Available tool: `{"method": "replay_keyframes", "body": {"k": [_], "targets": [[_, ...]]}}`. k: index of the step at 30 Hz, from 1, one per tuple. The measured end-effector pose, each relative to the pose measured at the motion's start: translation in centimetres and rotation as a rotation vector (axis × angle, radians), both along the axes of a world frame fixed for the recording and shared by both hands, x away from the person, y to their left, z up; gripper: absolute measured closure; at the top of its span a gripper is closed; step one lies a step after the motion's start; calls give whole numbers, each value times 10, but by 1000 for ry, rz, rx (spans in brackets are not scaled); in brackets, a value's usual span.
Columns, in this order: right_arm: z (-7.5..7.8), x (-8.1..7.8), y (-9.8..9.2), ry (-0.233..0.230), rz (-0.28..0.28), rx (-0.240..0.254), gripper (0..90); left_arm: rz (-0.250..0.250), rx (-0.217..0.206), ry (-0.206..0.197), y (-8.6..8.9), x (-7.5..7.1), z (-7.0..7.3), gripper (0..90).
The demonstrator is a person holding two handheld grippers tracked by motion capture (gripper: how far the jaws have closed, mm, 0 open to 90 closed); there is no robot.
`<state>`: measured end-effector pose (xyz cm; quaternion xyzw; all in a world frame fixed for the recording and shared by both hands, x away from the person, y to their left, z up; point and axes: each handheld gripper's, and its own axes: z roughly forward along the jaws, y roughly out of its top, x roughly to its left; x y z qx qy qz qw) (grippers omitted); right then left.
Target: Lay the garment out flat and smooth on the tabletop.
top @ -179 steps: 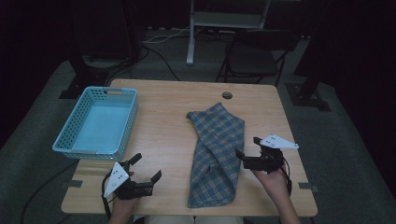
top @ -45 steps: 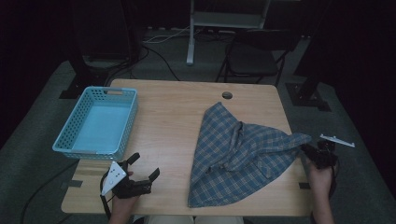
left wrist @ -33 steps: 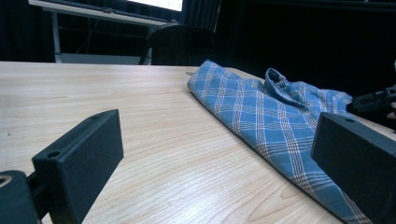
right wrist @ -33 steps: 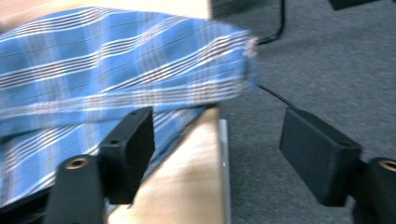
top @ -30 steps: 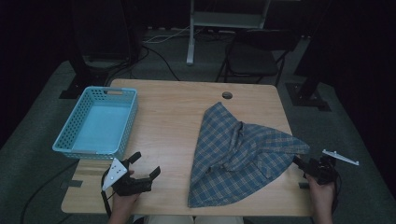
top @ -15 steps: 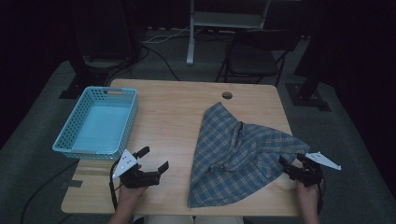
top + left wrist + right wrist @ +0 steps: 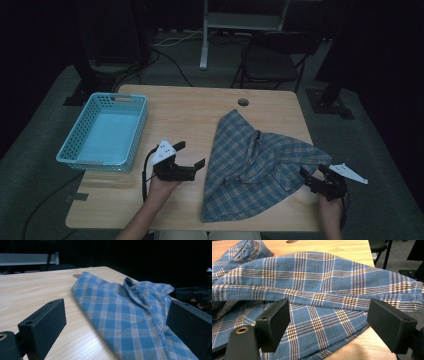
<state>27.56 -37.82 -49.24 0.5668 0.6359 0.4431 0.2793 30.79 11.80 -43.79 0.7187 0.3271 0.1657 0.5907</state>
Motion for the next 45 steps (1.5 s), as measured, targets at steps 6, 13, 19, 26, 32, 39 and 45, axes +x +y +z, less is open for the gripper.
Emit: {"method": "replay_keyframes", "body": {"k": [6,13,19,26,32,39,45], "targets": [[0,-1,-1,-6,-2,11,179,-96,68,22,-39,9,11,40],[0,-1,-2,-4,0,17,179,-153,145,24,-82,15,19,68],[0,-1,-2,-6,7,23,179,-153,156,53,-113,37,23,69],[0,-2,-3,-16,7,33,180,-152,177,132,-145,66,15,70],[0,-2,-4,-19,6,43,180,-125,216,195,-163,82,3,71],[-1,-3,-6,-23,7,65,180,-137,295,258,-180,90,-14,143],[-1,-3,-6,-22,8,67,180,-143,360,287,-189,89,-24,169]]}}
